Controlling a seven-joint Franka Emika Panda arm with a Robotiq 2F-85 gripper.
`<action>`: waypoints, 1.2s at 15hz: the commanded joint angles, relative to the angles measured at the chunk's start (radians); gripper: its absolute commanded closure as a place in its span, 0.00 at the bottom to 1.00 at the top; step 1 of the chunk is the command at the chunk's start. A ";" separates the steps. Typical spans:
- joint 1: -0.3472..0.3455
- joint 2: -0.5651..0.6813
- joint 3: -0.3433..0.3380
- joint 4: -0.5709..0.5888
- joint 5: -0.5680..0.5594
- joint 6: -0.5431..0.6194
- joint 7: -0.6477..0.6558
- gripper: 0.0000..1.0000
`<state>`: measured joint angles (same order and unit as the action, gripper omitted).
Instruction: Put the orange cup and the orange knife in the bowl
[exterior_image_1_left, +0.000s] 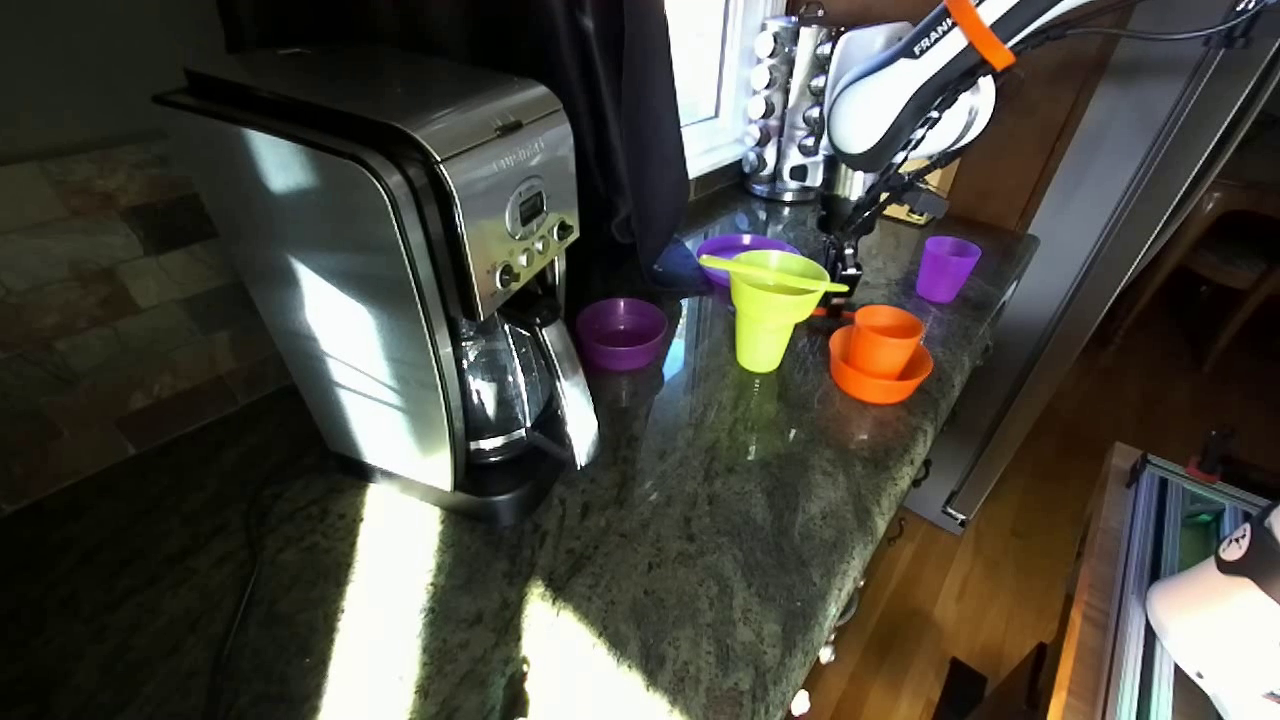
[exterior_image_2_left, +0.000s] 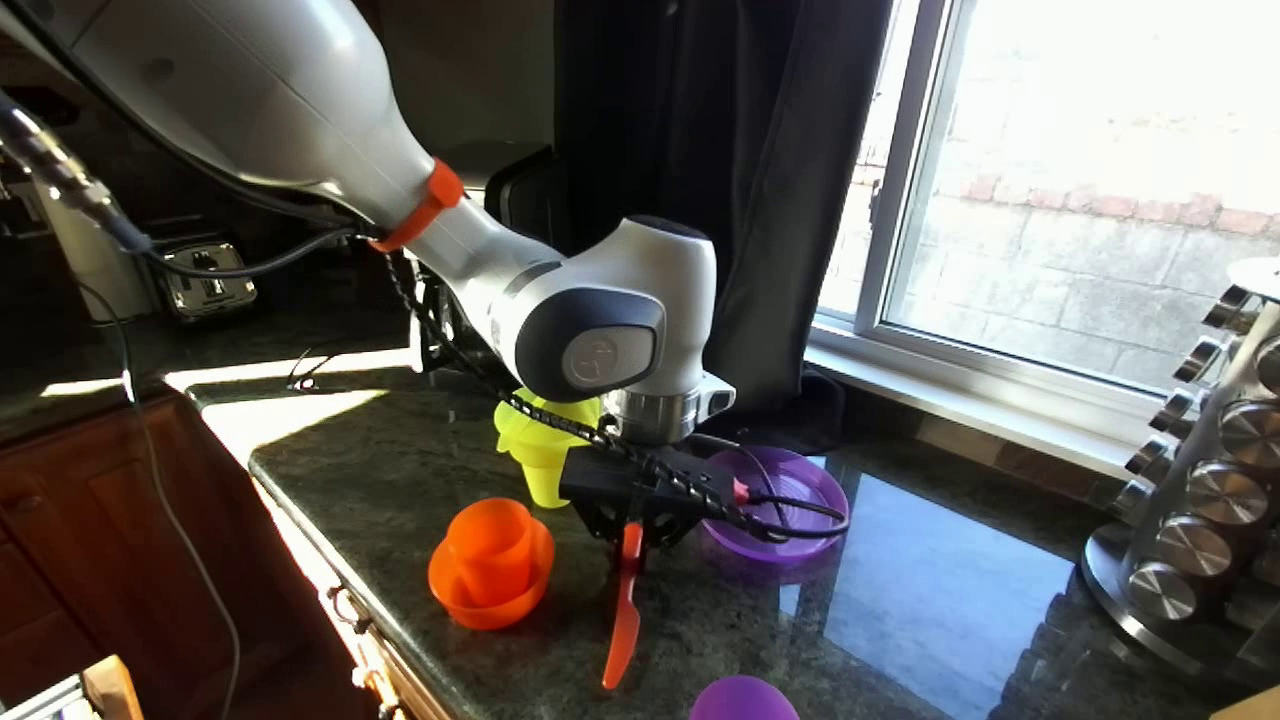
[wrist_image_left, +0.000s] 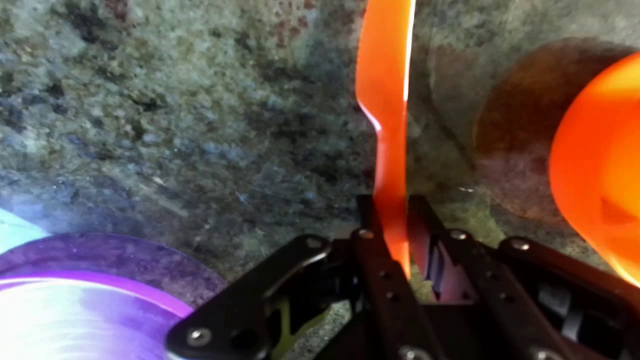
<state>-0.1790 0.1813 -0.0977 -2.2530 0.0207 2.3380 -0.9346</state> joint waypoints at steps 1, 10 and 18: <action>-0.052 -0.107 0.008 -0.048 0.130 -0.101 -0.214 0.95; -0.036 -0.360 -0.085 -0.109 0.283 -0.369 -0.461 0.95; -0.002 -0.517 -0.176 -0.178 0.448 -0.508 -0.625 0.95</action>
<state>-0.2087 -0.2665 -0.2312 -2.3651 0.3887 1.8498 -1.4892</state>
